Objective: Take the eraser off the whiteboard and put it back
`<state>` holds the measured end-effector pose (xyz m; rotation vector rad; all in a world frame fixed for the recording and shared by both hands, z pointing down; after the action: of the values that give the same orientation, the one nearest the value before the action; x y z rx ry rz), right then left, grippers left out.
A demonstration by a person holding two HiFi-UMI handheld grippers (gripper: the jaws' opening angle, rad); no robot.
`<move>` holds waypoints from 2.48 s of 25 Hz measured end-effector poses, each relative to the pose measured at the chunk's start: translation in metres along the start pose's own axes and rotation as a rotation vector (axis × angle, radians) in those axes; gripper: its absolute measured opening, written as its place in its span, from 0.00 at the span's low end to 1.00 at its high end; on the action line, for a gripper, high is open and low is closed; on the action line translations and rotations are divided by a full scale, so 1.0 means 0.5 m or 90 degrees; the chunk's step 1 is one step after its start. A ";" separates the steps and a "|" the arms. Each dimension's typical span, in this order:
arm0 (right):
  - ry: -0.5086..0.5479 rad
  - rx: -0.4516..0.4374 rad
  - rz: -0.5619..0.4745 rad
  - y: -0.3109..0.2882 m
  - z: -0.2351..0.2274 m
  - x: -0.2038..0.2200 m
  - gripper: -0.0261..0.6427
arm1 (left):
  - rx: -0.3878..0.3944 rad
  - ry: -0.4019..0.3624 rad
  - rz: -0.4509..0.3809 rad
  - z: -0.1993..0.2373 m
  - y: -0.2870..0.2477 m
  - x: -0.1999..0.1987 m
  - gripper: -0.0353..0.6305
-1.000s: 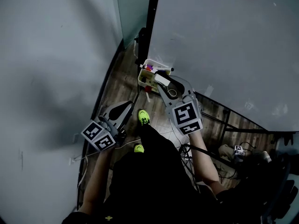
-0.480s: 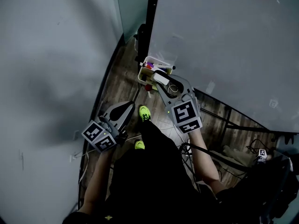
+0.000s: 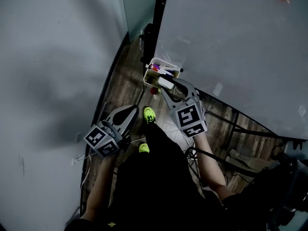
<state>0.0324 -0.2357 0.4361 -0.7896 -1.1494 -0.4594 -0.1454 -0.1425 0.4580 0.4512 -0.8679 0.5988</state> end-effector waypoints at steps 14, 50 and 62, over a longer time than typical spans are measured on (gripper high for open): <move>-0.002 -0.017 0.033 -0.026 0.008 0.040 0.28 | -0.010 0.015 0.015 0.016 0.001 0.013 0.08; -0.017 0.000 0.027 -0.018 0.018 0.023 0.30 | 0.003 0.026 0.004 0.019 0.014 0.007 0.08; 0.003 0.028 -0.005 0.054 0.053 -0.024 0.30 | 0.018 0.000 -0.008 -0.027 0.052 0.001 0.08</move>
<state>0.0303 -0.1989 0.4215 -0.7461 -1.1552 -0.4405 -0.1546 -0.1150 0.4538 0.4819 -0.8570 0.5994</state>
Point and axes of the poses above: the fingertips, and each gripper's own axes: y backward along the fingers, z to its left, x out of its underside, the point moved 7 cm from there along y, backward along the fingers, and after that the axes turned 10 degrees about -z, right-handed, at the moved point
